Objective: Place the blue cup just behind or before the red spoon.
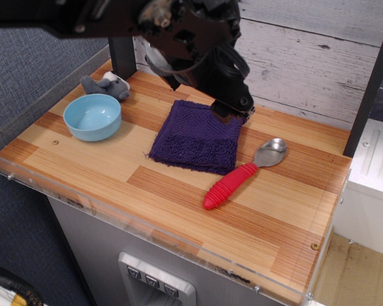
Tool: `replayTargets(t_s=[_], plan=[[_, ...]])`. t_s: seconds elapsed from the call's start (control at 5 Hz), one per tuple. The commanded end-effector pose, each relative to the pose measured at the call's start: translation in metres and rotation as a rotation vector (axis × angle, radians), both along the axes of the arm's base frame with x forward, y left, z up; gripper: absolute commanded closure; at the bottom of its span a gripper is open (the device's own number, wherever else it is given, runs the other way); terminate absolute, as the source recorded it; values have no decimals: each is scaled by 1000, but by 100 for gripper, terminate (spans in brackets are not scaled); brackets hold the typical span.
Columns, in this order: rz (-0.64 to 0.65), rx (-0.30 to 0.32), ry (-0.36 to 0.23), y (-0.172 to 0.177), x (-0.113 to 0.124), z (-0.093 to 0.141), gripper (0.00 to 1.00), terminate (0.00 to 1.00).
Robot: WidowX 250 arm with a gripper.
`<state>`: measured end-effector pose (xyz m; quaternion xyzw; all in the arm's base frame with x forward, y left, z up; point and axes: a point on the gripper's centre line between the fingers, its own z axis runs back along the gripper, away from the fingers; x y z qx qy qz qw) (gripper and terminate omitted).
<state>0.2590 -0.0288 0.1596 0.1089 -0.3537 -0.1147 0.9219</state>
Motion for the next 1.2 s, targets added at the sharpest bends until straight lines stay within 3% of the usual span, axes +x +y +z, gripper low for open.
replayTargets(t_s=[0.0,0.2,0.6,1.0], plan=[[0,0,0,0,0,0,0,0],[220,-149,55,22,21,16,0,0],[427,-262,112,70,35,25,0,0],[574,-377,180,113,39,20,0,0]])
